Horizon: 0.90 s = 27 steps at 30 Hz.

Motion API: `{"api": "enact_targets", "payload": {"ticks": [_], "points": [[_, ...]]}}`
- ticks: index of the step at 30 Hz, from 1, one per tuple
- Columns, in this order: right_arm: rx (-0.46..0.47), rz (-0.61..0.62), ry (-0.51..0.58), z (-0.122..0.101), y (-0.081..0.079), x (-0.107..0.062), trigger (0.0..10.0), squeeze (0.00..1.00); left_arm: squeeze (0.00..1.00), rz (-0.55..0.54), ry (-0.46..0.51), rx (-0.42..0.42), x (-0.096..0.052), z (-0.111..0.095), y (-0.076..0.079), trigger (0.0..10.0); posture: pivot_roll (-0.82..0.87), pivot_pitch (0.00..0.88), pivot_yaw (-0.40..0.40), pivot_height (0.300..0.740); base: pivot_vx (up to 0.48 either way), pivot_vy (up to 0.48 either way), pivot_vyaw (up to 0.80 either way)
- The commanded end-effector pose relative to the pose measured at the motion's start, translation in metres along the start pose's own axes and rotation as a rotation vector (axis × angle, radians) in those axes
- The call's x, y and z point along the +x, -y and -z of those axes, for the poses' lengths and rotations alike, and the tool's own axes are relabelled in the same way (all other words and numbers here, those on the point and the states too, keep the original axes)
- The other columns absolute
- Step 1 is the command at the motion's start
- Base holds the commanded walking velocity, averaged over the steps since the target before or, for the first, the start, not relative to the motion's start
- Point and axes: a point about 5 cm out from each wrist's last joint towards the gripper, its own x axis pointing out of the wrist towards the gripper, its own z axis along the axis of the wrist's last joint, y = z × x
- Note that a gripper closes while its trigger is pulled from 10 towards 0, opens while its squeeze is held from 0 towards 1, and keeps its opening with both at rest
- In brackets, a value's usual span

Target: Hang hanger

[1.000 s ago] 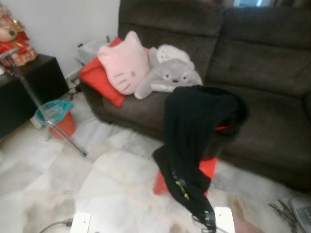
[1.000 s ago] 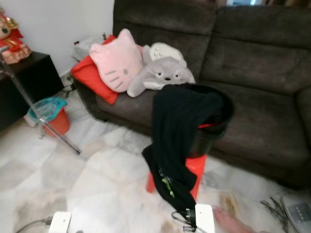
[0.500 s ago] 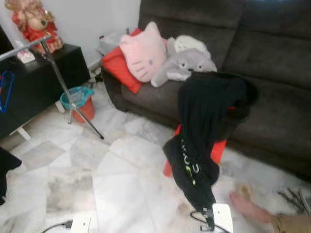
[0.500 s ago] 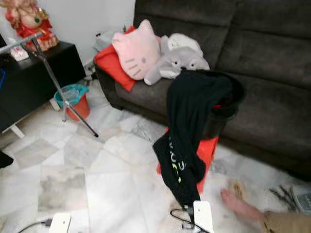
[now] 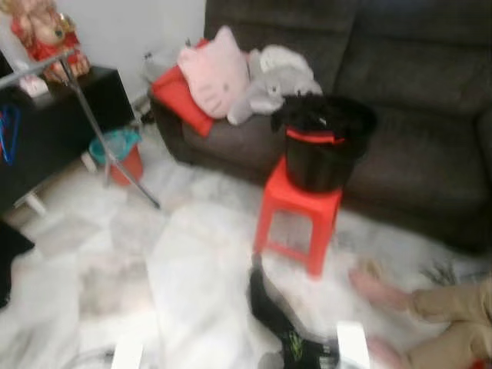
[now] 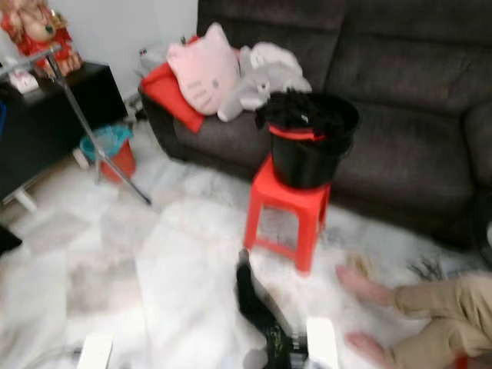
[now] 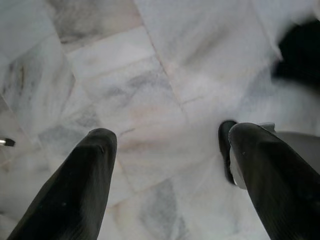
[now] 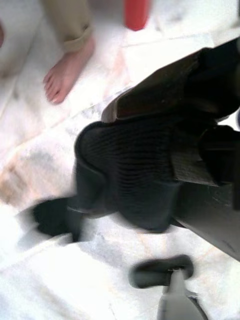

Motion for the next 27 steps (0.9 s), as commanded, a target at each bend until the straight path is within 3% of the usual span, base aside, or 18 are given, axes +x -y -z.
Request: {"api": "enact_targets", "payload": {"ticks": [1, 13, 18, 20, 27], "points": [[0.022, -0.002, 0.039, -0.012, -0.004, 0.002, 10.0, 0.00, 0.00, -0.016, 0.011, 0.011, 0.001, -0.005, -0.005, 10.0, -0.06, 0.019, 0.040, 0.740, 0.000, 0.000, 0.00], [0.099, 0.006, 0.241, -0.073, -0.005, 0.006, 10.0, 0.00, 0.00, -0.023, 0.023, 0.014, 0.002, -0.007, -0.004, 10.0, -0.05, 0.031, 0.038, 0.740, 0.000, 0.000, 0.00], [0.186, 0.003, 0.304, -0.093, -0.002, 0.005, 10.0, 0.00, 0.00, -0.023, 0.028, 0.008, 0.002, -0.008, -0.003, 10.0, -0.05, 0.028, 0.033, 0.740, 0.000, 0.000, 0.00], [0.236, 0.001, 0.390, -0.115, 0.000, 0.003, 10.0, 0.00, 0.00, -0.023, 0.045, 0.004, 0.002, -0.011, -0.002, 10.0, -0.06, 0.025, 0.030, 0.740, 0.000, 0.000, 0.00], [0.303, -0.010, 0.566, -0.152, 0.003, -0.006, 10.0, 0.00, 0.00, -0.034, 0.132, -0.072, 0.002, -0.022, 0.000, 10.0, -0.06, 0.006, 0.027, 0.740, 0.000, 0.000, 0.00]]}}
